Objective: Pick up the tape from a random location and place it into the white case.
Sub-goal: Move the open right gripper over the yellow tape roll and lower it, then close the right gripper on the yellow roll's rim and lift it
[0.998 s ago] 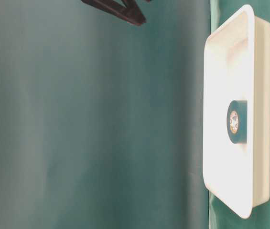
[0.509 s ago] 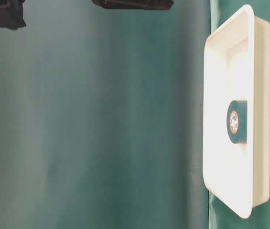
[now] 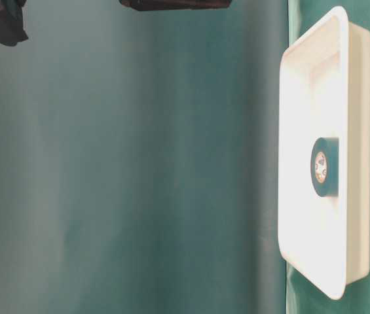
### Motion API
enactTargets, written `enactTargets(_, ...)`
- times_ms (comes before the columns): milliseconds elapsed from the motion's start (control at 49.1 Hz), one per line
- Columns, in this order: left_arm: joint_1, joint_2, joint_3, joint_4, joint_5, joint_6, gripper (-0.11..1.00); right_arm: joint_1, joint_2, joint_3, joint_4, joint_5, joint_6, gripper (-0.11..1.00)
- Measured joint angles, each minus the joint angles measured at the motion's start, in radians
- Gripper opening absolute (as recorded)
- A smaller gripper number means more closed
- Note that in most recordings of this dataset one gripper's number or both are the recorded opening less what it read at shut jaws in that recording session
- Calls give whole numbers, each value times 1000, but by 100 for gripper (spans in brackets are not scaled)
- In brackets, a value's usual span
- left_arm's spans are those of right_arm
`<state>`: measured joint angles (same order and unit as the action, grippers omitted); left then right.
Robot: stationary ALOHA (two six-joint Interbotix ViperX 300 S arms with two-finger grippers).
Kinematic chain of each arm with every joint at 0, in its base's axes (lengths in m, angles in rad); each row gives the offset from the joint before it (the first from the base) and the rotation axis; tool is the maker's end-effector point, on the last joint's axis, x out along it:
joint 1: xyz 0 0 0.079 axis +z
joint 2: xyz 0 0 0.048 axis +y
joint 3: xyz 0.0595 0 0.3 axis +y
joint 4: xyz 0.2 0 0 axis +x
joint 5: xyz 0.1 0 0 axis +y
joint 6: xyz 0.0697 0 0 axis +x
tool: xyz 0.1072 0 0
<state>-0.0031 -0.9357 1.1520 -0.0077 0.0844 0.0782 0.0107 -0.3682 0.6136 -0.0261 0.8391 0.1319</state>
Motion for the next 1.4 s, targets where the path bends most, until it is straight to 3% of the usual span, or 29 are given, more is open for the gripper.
enactTargets(468,0,-2,0,-2,0,0,95,18,46,3,0,-46,25,91)
enactTargets(896,0,-2,0,-2,0,0,95,37,127,95,0,-193,92,91)
enactTargets(1405,0,0,0,-2,-2,0,95,38,252,103,0,-268,97,91)
